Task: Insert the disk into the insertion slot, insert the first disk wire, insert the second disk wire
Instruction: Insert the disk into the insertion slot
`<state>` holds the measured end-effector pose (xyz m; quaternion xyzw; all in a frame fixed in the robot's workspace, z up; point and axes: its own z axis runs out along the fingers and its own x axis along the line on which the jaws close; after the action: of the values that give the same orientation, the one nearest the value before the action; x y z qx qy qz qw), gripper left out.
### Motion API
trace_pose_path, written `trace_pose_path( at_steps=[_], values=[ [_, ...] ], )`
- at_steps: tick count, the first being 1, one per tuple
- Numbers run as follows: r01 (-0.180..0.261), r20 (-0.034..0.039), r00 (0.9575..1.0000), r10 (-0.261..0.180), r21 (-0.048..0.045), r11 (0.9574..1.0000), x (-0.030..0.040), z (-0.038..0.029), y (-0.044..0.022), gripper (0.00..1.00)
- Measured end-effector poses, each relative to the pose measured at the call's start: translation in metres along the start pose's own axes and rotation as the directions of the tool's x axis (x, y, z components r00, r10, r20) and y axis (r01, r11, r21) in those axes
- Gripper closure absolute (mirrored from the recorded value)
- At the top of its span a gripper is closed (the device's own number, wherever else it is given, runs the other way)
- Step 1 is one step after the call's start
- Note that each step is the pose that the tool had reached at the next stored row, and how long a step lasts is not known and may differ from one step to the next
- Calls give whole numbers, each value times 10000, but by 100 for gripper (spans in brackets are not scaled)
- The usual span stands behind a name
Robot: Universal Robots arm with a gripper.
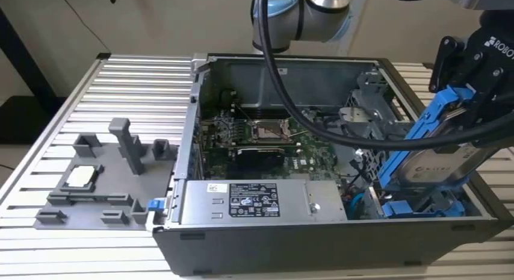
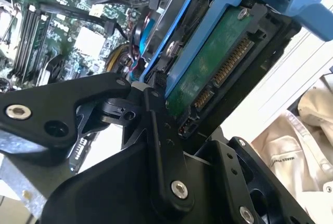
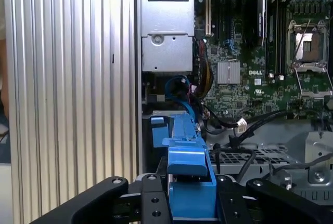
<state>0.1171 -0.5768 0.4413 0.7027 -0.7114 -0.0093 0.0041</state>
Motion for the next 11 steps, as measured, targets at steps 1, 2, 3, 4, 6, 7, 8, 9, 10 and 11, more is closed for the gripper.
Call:
trace_pose_path(
  at_steps=[1,2,3,4,6,7,8,9,10,11],
  values=[
    [14,0,10000,-14,-23,10000,0,10,-10,67],
    [28,-2,10000,-28,-48,10000,0,20,-20,67],
    [44,-3,10000,-44,-70,10000,0,31,-29,67],
    [59,-2,10000,-59,-91,9999,0,42,-38,67],
    [80,-3,10000,-80,-108,9999,0,61,-49,67],
    [86,-2,10000,-86,-110,9999,0,71,-52,67],
    [90,2,10000,-90,-110,9999,0,82,-54,67],
    [93,11,10000,-93,-110,9999,0,94,-55,67],
    [96,24,10000,-95,-110,9999,0,105,-56,67],
    [99,34,9999,-99,-110,9999,0,115,-58,67]
  ],
)
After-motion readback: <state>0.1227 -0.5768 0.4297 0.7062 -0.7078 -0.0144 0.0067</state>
